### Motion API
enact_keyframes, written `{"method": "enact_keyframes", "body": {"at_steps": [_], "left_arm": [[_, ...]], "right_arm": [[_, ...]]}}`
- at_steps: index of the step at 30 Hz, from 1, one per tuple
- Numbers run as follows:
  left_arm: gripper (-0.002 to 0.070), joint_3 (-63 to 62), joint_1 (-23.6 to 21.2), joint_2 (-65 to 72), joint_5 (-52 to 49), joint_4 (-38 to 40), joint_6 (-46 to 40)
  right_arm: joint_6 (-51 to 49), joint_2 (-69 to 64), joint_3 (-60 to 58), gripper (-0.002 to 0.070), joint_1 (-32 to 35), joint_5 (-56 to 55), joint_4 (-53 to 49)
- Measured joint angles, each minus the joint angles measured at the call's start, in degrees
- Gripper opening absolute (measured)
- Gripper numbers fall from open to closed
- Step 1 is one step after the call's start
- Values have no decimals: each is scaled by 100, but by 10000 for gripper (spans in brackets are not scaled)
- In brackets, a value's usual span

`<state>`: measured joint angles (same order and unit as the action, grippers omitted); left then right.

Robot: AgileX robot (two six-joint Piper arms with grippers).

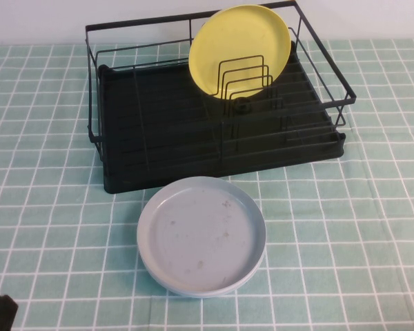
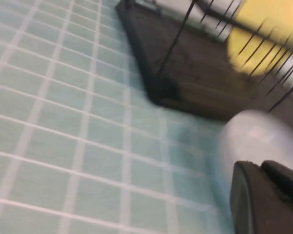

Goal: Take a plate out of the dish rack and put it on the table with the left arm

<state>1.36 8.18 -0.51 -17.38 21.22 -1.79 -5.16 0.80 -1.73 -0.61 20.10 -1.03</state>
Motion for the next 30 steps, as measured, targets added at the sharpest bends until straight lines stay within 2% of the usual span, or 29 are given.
{"method": "enact_keyframes", "body": {"at_steps": [2,4,14,18,24,28,30], "left_arm": [[-3,0,0,0,242,633,262],[-3,0,0,0,527,930,351],[-3,0,0,0,1376,1238,541],[-3,-562,0,218,443,824,403],[-3,-2519,0,1952,-1233,-499,72],[-3,-3869,0,3237,-1645,-728,-1414],[-3,-4598,0,3805,-1827,-739,-1891]], "right_arm": [[0,0,0,-18,0,0,0],[0,0,0,-18,0,0,0],[0,0,0,-18,0,0,0],[0,0,0,-18,0,0,0],[0,0,0,-18,0,0,0],[0,0,0,-18,0,0,0],[0,0,0,-18,0,0,0]]}}
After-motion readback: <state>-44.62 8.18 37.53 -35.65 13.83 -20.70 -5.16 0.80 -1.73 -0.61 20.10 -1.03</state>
